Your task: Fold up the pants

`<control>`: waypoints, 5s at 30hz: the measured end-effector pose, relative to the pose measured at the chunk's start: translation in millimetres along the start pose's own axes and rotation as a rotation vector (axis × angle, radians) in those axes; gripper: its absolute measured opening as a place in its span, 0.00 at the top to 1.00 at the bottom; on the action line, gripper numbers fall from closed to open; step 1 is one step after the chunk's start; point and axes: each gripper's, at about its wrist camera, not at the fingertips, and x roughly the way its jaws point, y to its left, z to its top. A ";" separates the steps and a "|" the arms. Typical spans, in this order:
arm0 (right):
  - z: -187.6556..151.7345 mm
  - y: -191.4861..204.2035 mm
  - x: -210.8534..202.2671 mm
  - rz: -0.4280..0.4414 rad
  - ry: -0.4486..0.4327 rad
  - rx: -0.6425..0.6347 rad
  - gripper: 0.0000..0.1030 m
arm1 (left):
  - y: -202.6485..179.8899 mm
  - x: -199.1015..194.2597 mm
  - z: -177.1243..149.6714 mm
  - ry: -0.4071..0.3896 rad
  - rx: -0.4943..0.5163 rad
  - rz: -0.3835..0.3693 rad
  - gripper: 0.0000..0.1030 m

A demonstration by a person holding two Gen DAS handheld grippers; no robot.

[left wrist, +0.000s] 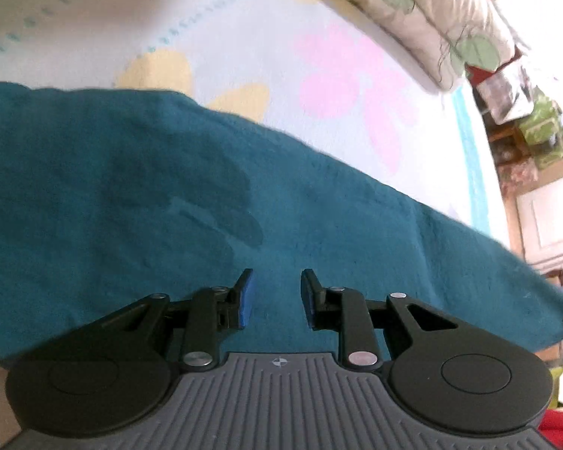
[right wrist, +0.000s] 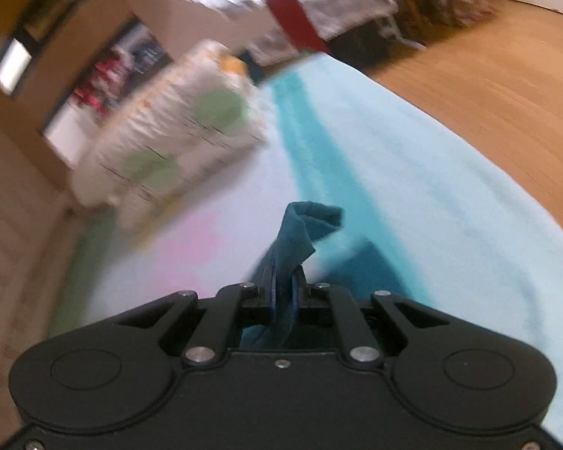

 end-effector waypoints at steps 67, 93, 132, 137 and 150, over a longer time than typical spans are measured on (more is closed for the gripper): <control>-286.7 304.8 114.5 0.512 0.418 -1.355 0.93 | 59.0 -53.1 25.5 0.038 -0.133 0.064 0.75; -160.0 337.7 178.8 0.516 0.279 -0.813 0.40 | 43.8 -78.7 81.8 -0.082 0.073 0.249 0.74; -233.4 343.8 197.4 0.662 0.324 -1.070 0.63 | 102.4 -25.6 98.8 0.056 -0.068 0.320 0.74; -228.3 366.8 203.9 0.713 0.364 -1.088 0.52 | 114.1 -40.8 98.3 0.025 -0.153 0.252 0.74; -250.6 415.9 229.6 0.767 0.407 -1.144 0.47 | 129.6 -85.8 92.4 -0.169 -0.244 0.258 0.74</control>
